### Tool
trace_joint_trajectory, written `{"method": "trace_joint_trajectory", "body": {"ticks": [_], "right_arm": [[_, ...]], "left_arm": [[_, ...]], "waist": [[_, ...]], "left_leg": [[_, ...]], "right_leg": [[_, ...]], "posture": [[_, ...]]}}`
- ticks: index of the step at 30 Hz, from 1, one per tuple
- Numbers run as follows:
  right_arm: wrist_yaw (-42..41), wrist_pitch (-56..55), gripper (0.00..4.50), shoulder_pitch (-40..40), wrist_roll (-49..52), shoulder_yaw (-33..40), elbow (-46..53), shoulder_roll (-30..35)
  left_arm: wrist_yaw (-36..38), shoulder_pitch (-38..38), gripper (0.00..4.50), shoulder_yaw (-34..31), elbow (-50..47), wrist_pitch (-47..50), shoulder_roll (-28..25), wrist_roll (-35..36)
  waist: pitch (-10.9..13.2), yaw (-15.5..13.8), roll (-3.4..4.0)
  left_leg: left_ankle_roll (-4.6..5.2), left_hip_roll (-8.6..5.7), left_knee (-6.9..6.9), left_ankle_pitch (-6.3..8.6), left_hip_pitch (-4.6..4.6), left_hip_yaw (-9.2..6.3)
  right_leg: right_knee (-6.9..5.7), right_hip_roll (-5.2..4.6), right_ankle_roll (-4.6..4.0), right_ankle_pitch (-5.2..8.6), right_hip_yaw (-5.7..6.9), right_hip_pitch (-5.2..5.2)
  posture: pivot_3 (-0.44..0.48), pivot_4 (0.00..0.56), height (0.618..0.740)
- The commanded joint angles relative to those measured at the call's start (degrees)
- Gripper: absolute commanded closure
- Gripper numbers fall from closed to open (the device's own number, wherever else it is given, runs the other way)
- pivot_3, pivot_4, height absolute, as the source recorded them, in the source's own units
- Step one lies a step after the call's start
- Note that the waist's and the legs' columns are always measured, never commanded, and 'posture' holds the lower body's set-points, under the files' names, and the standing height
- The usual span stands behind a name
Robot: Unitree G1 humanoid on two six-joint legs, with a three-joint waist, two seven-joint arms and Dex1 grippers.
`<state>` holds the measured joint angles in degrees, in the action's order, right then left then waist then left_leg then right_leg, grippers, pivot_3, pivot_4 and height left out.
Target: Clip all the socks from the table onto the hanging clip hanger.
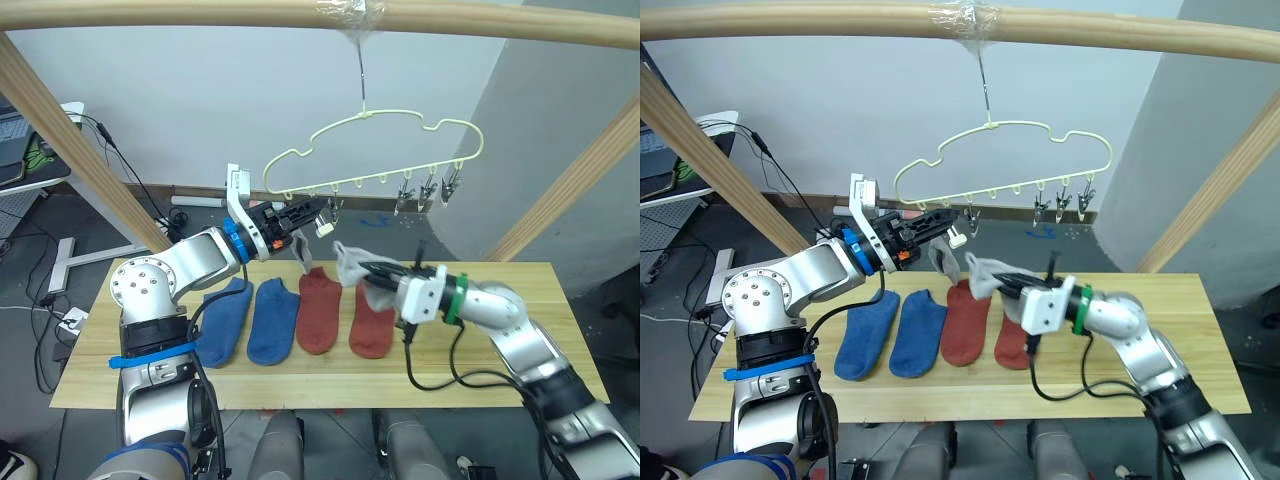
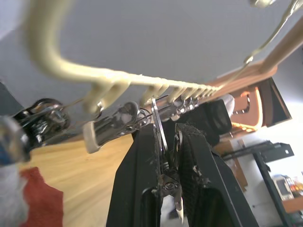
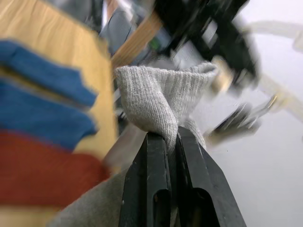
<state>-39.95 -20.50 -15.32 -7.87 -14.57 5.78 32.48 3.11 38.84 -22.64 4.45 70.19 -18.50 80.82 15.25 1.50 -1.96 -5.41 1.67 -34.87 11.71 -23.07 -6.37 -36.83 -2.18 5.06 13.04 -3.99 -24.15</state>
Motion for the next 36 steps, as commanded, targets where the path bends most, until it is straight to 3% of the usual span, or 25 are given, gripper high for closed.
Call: {"method": "trace_joint_trajectory", "body": {"ticks": [1,4,8,13,16,17,19,27,29,36], "right_arm": [[1.0,8.4,4.49,5.7,0.5,3.3,6.7,1.3],[1.7,15.0,4.49,7.9,-2.0,3.6,7.6,1.7],[9.3,27.1,4.49,9.4,-6.5,3.7,-5.1,-1.9],[16.3,23.3,4.49,5.4,-14.4,-0.9,-18.1,-2.7],[15.8,23.1,4.49,5.2,-13.2,-0.6,-19.3,-3.2],[15.1,23.3,3.95,5.4,-12.2,-0.1,-19.0,-3.4],[12.5,24.3,3.45,6.1,-9.0,1.1,-17.1,-3.8],[5.8,34.7,0.51,10.8,0.5,6.5,-2.8,-3.0],[4.9,40.5,0.02,11.3,4.9,9.2,0.9,-4.3],[13.6,58.4,0.02,5.1,12.0,17.7,-4.5,-13.4]], "left_arm": [[1.5,-0.1,4.26,1.0,-2.8,-2.1,-0.3,-0.9],[2.2,-0.5,4.26,2.2,-3.4,-3.8,-0.4,-3.5],[3.8,0.1,4.26,3.5,-2.5,-5.7,0.2,-5.6],[5.3,0.6,4.26,4.4,-2.5,-5.4,0.1,-6.6],[5.9,0.9,4.26,4.4,-1.8,-5.4,-0.4,-7.1],[6.0,1.1,4.26,4.4,-1.6,-5.4,-0.6,-7.2],[6.2,1.0,4.26,4.5,-1.5,-5.3,-0.8,-7.5],[6.4,0.8,4.26,4.2,-1.8,-5.0,-0.8,-7.6],[6.4,0.7,4.26,4.1,-2.0,-4.9,-0.8,-7.5],[6.5,0.5,4.26,4.1,-2.1,-4.7,-0.8,-7.4]], "waist": [[0.1,0.1,-0.05],[0.5,0.7,-0.09],[0.5,0.7,-0.18],[0.7,0.9,-0.16],[0.7,1.3,-0.21],[0.7,1.4,-0.23],[0.7,1.5,-0.23],[0.8,1.6,-0.25],[0.8,1.5,-0.26],[0.8,1.6,-0.26]], "left_leg": [[-0.01,0.00,0.00,0.01,0.01,0.00],[-0.01,0.01,-0.02,0.00,0.06,0.06],[0.01,0.04,-0.04,-0.02,0.13,0.05],[0.00,0.02,-0.03,0.00,0.00,0.13],[0.00,0.02,-0.02,0.00,0.02,0.13],[0.00,0.02,-0.01,0.00,0.04,0.09],[0.00,0.02,0.00,0.00,0.03,0.08],[0.00,0.02,-0.02,0.00,0.02,0.07],[0.00,0.02,-0.02,0.00,0.03,0.08],[0.00,0.03,-0.03,-0.01,0.03,0.08]], "right_leg": [[0.00,0.00,0.00,0.01,-0.01,0.00],[-0.04,0.00,-0.22,0.14,-0.05,-0.03],[-0.10,0.02,-0.26,0.16,-0.04,0.00],[-0.03,0.00,-0.28,0.17,-0.09,-0.08],[-0.05,0.01,-0.05,0.04,-0.09,-0.08],[-0.07,0.02,-0.03,0.04,-0.07,-0.07],[-0.05,0.03,-0.01,0.03,-0.07,-0.06],[-0.04,0.02,0.01,0.02,-0.07,-0.04],[-0.05,0.02,-0.02,0.04,-0.07,-0.04],[-0.06,0.02,-0.23,0.15,-0.07,-0.05]], "posture": [[0.008,0.271,0.740],[0.008,0.271,0.740],[-0.010,0.269,0.740],[-0.023,0.269,0.740],[-0.019,0.278,0.740],[-0.019,0.278,0.740],[-0.018,0.279,0.740],[-0.015,0.275,0.740],[-0.015,0.275,0.740],[-0.010,0.271,0.740]]}}
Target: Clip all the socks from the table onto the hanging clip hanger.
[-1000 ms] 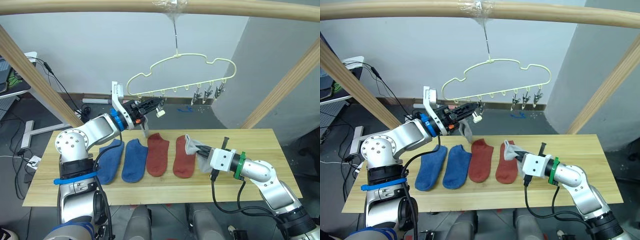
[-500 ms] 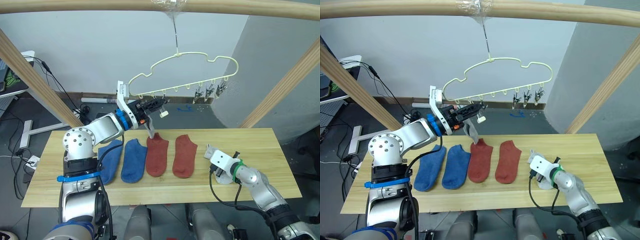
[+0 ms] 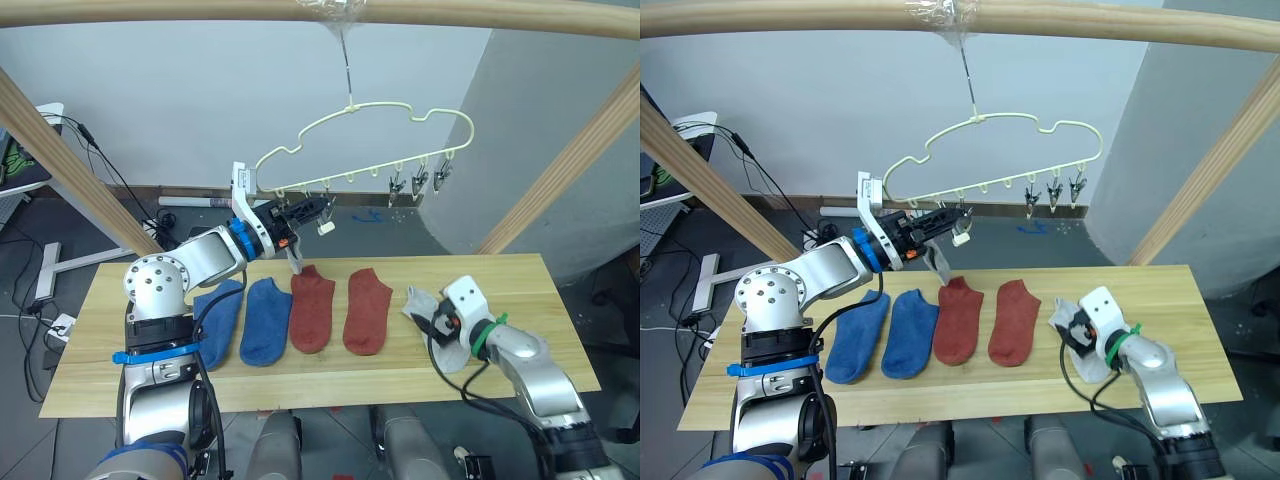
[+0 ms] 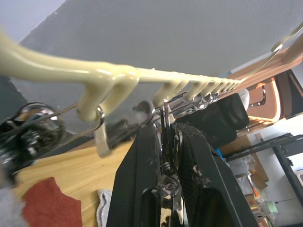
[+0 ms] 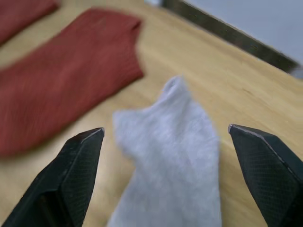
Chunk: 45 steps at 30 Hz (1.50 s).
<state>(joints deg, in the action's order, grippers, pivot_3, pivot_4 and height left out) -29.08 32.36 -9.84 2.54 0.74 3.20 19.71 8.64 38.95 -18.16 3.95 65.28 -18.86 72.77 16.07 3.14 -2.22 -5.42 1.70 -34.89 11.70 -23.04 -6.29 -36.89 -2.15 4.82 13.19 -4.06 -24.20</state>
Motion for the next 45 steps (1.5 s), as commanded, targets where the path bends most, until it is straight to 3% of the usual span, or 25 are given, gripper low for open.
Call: {"method": "trace_joint_trajectory", "body": {"ticks": [1,9,11,13,23,30,36,45], "right_arm": [[3.2,5.5,0.02,-0.5,1.2,1.8,-3.7,-0.8],[3.5,3.8,0.02,0.6,0.8,-0.9,-7.2,0.1],[2.6,1.9,0.37,0.7,0.6,-1.7,-7.3,0.8],[1.7,-0.2,0.90,0.9,0.2,-2.8,-7.3,1.6],[-3.4,-9.5,4.41,0.9,-0.8,-7.9,-6.9,4.5],[-10.2,-4.0,4.47,-5.4,5.3,-8.6,4.3,4.3],[-10.4,9.4,4.47,-11.7,14.0,-7.3,14.2,1.6],[-9.3,15.2,4.47,-16.6,18.8,-8.5,20.0,1.3]], "left_arm": [[1.1,0.5,4.26,-0.5,-1.6,0.2,-0.4,0.6],[1.0,0.7,4.26,-0.9,-1.5,0.6,-0.8,0.4],[0.8,0.3,4.26,-1.0,-1.8,0.7,-0.9,0.5],[0.6,0.2,4.26,-1.0,-2.0,0.7,-0.8,0.5],[-0.5,0.2,4.26,-1.5,-2.3,1.1,-0.7,1.7],[-2.4,0.9,4.26,-3.3,-1.3,3.0,-1.0,6.5],[-3.3,1.1,4.26,-3.1,-1.3,4.2,-1.5,9.7],[-3.1,1.5,4.26,-2.3,-0.3,4.3,-2.2,9.8]], "waist": [[0.0,-0.1,0.00],[0.0,-0.4,0.00],[0.0,-0.3,0.00],[0.0,-0.3,0.00],[0.0,-0.3,-0.01],[0.2,0.1,0.03],[0.2,-0.3,0.03],[0.2,-0.6,0.04]], "left_leg": [[0.00,0.00,0.02,0.00,0.00,-0.02],[-0.01,-0.01,0.04,0.03,-0.04,-0.03],[-0.01,0.00,0.04,0.03,-0.02,-0.03],[-0.01,-0.01,0.03,0.03,-0.03,-0.02],[-0.01,-0.01,0.04,0.04,-0.04,-0.02],[-0.01,0.00,0.03,0.03,-0.04,-0.02],[-0.02,0.00,0.04,0.04,-0.18,-0.10],[-0.02,0.00,0.03,0.04,-0.29,-0.14]], "right_leg": [[0.00,0.00,-0.02,0.01,0.02,0.00],[0.04,0.00,0.20,-0.10,0.05,-0.02],[0.02,0.00,0.20,-0.10,0.05,-0.02],[0.04,0.00,0.19,-0.09,0.04,-0.02],[0.04,0.00,0.23,-0.11,0.04,-0.02],[0.01,0.01,0.28,-0.13,0.03,-0.06],[0.04,0.01,0.27,-0.13,0.08,-0.13],[0.05,0.00,0.27,-0.13,0.13,-0.22]], "posture": [[-0.010,0.271,0.740],[-0.001,0.266,0.740],[-0.001,0.266,0.740],[-0.001,0.266,0.740],[0.015,0.273,0.740],[0.016,0.277,0.740],[0.008,0.272,0.740],[-0.004,0.273,0.740]]}}
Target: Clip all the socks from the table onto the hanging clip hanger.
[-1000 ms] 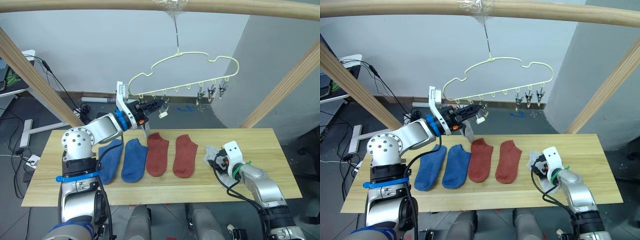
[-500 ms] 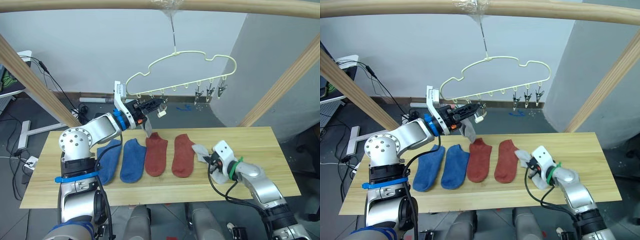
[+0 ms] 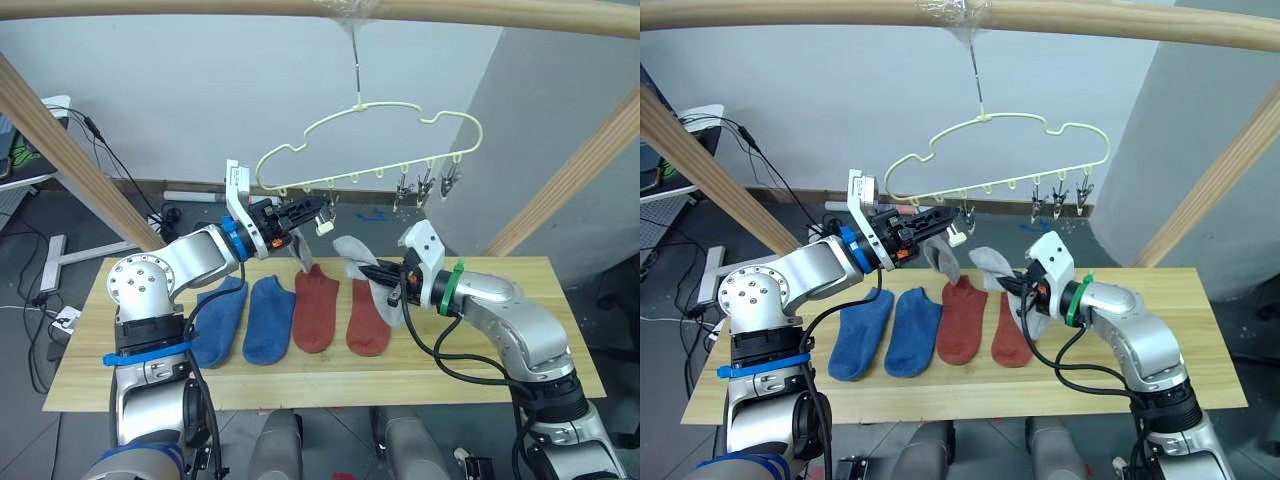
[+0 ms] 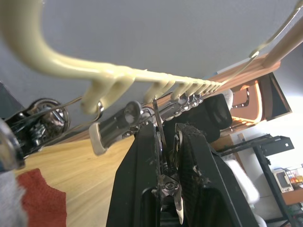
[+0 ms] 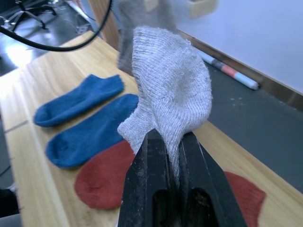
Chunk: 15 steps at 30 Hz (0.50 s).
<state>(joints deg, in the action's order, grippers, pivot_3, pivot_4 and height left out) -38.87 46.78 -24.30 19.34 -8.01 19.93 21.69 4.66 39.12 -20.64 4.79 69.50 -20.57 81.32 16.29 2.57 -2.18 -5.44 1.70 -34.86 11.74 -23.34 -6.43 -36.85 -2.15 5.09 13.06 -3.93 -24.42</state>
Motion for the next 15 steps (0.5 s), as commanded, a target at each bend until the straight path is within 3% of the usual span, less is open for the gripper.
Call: {"method": "trace_joint_trajectory", "body": {"ticks": [1,15], "right_arm": [[0.7,1.2,4.47,-2.5,2.3,0.1,3.6,-0.9],[2.0,2.8,4.47,-3.6,4.3,-0.1,5.8,-0.6]], "left_arm": [[0.9,1.4,4.26,0.3,-1.1,0.1,-0.4,1.2],[0.3,1.7,4.26,0.1,-0.9,-0.1,-0.4,1.5]], "waist": [[0.0,0.0,0.01],[0.0,0.0,0.01]], "left_leg": [[0.00,0.00,0.00,0.00,0.00,0.00],[0.00,0.00,0.00,0.00,-0.12,0.00]], "right_leg": [[0.00,0.00,0.00,0.00,0.00,-0.01],[-0.02,0.00,0.00,0.00,0.01,-0.18]], "posture": [[-0.004,0.273,0.740],[-0.003,0.273,0.740]]}}
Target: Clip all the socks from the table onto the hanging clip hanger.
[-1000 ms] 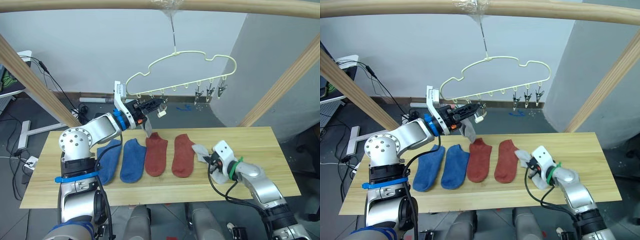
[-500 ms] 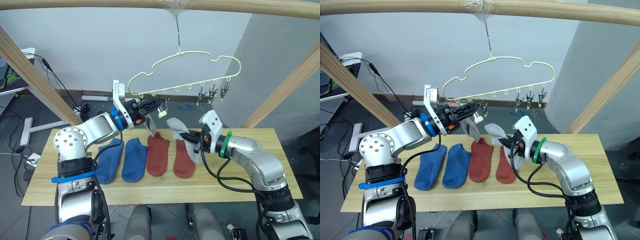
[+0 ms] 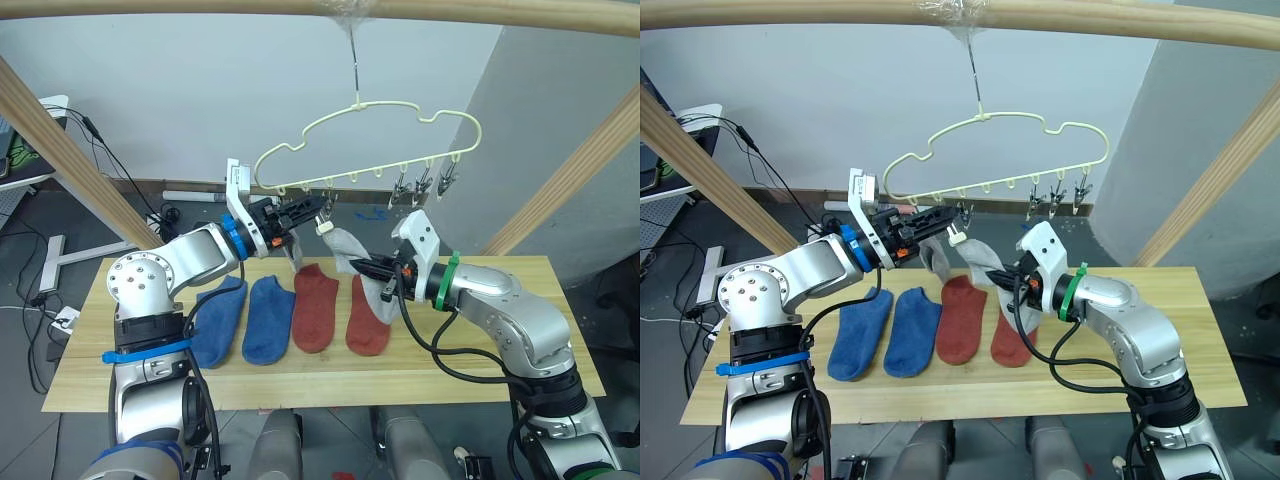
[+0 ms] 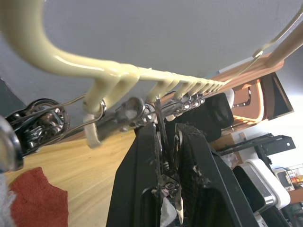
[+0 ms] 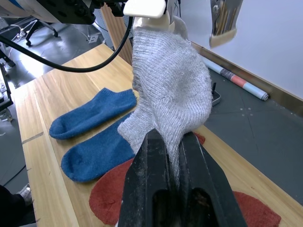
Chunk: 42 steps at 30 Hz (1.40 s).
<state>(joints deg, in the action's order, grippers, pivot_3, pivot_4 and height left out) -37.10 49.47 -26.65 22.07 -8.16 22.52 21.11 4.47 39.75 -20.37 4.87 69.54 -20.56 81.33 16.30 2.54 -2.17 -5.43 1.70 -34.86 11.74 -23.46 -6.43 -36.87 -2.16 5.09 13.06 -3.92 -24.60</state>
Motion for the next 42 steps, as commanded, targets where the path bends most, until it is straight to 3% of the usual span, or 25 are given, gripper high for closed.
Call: {"method": "trace_joint_trajectory", "body": {"ticks": [1,26,38,40,42], "right_arm": [[0.3,0.2,4.47,-1.4,1.7,0.0,3.3,-0.2],[3.5,-0.1,4.47,-4.0,2.2,-0.6,1.0,-1.0],[3.7,-1.4,4.50,-5.0,1.9,-1.0,-2.3,-2.5],[3.8,-2.7,4.50,-5.2,1.4,-1.4,-4.5,-3.6],[3.7,-4.6,4.50,-5.4,0.5,-1.9,-7.5,-4.7]], "left_arm": [[0.6,1.0,4.26,-0.2,-0.9,-0.1,-0.4,1.4],[4.3,-0.1,4.26,0.8,-3.8,-1.4,-1.3,-1.0],[3.2,-2.0,0.48,-0.8,-5.4,-1.6,-2.1,1.7],[1.2,-4.2,0.02,-2.0,-7.7,-0.8,-3.5,4.6],[-1.5,-6.9,0.02,-2.9,-10.4,-0.4,-5.6,8.6]], "waist": [[0.0,0.0,0.00],[0.0,-0.3,0.00],[0.0,-0.3,0.00],[0.0,-0.1,0.01],[0.0,-0.1,0.01]], "left_leg": [[0.00,0.00,0.00,0.00,-0.01,0.00],[0.00,0.00,-0.03,-0.01,-0.47,0.01],[0.00,0.00,-0.04,-0.01,-0.46,0.01],[0.00,0.01,-0.04,-0.01,-0.46,0.02],[0.01,0.03,-0.02,-0.01,-0.44,0.02]], "right_leg": [[0.00,0.00,0.00,0.00,0.00,-0.01],[-0.09,0.00,-0.03,-0.04,-0.01,-0.53],[-0.10,0.00,-0.02,-0.04,-0.01,-0.53],[-0.10,0.00,-0.05,-0.06,-0.02,-0.53],[-0.12,0.01,-0.25,-0.17,-0.03,-0.54]], "posture": [[-0.003,0.273,0.740],[0.005,0.272,0.740],[0.033,0.266,0.740],[0.048,0.260,0.740],[0.063,0.261,0.740]]}}
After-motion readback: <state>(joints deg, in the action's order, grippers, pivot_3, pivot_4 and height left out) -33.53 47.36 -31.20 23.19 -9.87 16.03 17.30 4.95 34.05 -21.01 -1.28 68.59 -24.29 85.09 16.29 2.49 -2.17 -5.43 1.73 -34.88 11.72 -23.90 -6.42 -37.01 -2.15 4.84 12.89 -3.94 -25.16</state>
